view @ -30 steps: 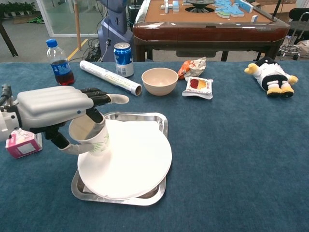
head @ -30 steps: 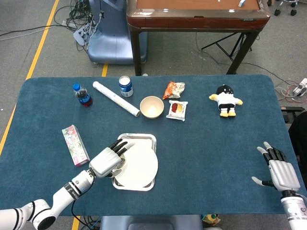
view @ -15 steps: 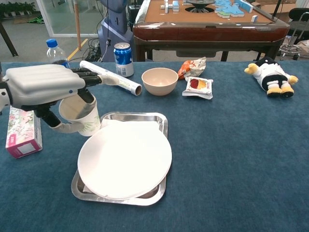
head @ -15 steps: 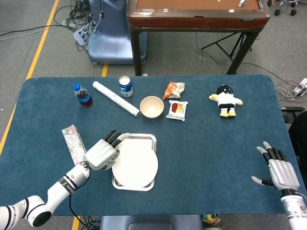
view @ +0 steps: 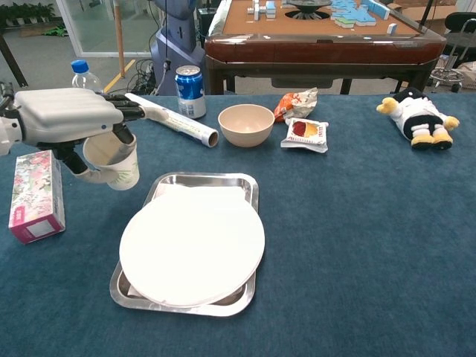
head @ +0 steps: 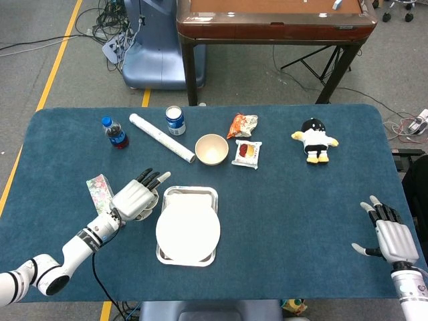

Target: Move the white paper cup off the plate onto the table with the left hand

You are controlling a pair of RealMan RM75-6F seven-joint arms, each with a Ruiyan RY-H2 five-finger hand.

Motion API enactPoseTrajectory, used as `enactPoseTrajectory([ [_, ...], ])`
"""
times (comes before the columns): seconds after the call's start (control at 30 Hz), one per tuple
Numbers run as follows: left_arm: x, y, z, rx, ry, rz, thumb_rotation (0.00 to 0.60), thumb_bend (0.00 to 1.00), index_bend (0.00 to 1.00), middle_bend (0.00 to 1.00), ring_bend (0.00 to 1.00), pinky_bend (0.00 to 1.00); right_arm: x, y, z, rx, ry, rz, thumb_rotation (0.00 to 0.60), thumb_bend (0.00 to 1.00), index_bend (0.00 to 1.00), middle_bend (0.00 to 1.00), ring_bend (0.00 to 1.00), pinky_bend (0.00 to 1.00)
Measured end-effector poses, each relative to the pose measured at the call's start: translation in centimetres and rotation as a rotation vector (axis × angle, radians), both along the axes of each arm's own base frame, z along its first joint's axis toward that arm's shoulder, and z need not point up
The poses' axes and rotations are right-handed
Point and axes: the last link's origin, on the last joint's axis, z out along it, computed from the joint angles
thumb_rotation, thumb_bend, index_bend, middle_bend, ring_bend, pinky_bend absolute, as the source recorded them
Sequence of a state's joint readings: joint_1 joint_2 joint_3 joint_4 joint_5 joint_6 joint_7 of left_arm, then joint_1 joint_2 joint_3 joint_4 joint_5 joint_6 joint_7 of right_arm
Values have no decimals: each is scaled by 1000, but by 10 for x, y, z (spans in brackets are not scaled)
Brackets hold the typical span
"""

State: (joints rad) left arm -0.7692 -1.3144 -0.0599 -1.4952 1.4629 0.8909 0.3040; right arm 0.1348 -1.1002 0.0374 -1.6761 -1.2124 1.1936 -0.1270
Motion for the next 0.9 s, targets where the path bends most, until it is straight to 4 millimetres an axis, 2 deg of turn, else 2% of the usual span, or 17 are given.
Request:
enactPoseTrajectory([
  [0.77, -35, 18, -14, -30, -15, 85, 600, 319, 617, 0, 0, 0, 2, -2, -8, 16, 7, -7, 600, 214, 0, 0, 0, 0],
  [0.9, -40, 20, -16, -37, -18, 99, 600, 319, 591, 0, 0, 0, 1, -3, -9, 18, 8, -10, 600, 214, 0, 0, 0, 0],
])
